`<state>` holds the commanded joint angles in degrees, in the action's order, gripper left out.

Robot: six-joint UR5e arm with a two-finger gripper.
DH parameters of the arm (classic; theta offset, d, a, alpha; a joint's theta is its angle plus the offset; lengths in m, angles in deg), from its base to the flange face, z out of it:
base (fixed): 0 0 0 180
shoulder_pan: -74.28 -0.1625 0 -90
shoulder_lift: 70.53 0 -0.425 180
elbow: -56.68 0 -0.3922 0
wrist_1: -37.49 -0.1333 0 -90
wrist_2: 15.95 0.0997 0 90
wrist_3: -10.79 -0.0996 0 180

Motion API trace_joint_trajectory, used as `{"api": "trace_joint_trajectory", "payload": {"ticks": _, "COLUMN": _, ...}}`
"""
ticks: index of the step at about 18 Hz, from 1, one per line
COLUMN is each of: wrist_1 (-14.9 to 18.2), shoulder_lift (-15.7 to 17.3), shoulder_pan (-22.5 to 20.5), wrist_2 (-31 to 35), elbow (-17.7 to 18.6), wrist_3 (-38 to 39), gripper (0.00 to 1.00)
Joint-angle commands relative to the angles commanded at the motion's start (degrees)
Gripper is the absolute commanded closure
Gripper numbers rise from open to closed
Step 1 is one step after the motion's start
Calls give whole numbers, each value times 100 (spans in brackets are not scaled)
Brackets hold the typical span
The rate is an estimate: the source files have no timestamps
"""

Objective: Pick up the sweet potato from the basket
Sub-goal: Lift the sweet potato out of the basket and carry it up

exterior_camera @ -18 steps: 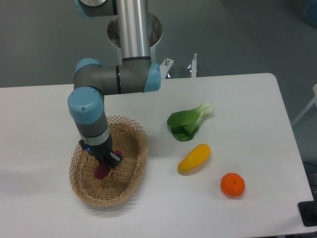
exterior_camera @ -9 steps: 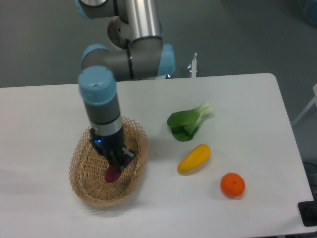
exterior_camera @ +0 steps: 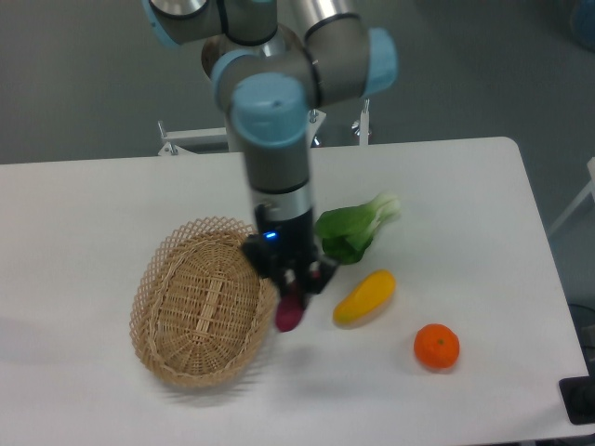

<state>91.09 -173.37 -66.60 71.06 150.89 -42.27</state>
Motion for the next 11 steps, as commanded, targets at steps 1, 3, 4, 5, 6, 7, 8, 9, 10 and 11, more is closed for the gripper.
{"api": "trace_joint_trajectory", "payload": {"ticks": 1, "wrist_1": 88, "shoulder_lift": 18, "shoulder_pan": -132, "wrist_2": -9, "elbow": 0, "wrist_3": -167, "gripper": 70}}
{"api": "trace_joint_trajectory", "payload": {"ticks": 3, "wrist_1": 255, "shoulder_lift": 88, "shoulder_pan": -387, "wrist_2": -44, "elbow": 0, "wrist_3": -484, "gripper": 70}}
{"api": "trace_joint_trajectory", "payload": {"ticks": 4, "wrist_1": 404, "shoulder_lift": 114, "shoulder_pan": -510, "wrist_2": -53, "elbow": 0, "wrist_3": -677, "gripper": 70}}
{"api": "trace_joint_trajectory", "payload": {"ticks": 5, "wrist_1": 536, "shoulder_lift": 149, "shoulder_pan": -624, "wrist_2": -53, "elbow": 0, "wrist_3": -861, "gripper": 70}}
{"api": "trace_joint_trajectory", "payload": {"ticks": 6, "wrist_1": 598, "shoulder_lift": 158, "shoulder_pan": -721, "wrist_2": -53, "elbow": 0, "wrist_3": -1020, "gripper": 70}}
{"api": "trace_joint_trajectory", "payload": {"ticks": 7, "wrist_1": 599, "shoulder_lift": 159, "shoulder_pan": -774, "wrist_2": -53, "elbow": 0, "wrist_3": -1100, "gripper": 70}}
{"api": "trace_joint_trajectory", "payload": {"ticks": 8, "wrist_1": 599, "shoulder_lift": 159, "shoulder_pan": -844, "wrist_2": -44, "elbow": 0, "wrist_3": -1144, "gripper": 70}}
{"api": "trace_joint_trajectory", "payload": {"ticks": 9, "wrist_1": 599, "shoulder_lift": 159, "shoulder_pan": -906, "wrist_2": -44, "elbow": 0, "wrist_3": -1205, "gripper": 70}}
{"api": "trace_joint_trajectory", "payload": {"ticks": 10, "wrist_1": 607, "shoulder_lift": 159, "shoulder_pan": -933, "wrist_2": -44, "elbow": 0, "wrist_3": -1267, "gripper": 70}}
{"api": "trace_joint_trajectory", "payload": {"ticks": 11, "wrist_1": 607, "shoulder_lift": 159, "shoulder_pan": -959, "wrist_2": -44, "elbow": 9, "wrist_3": -1311, "gripper": 70}}
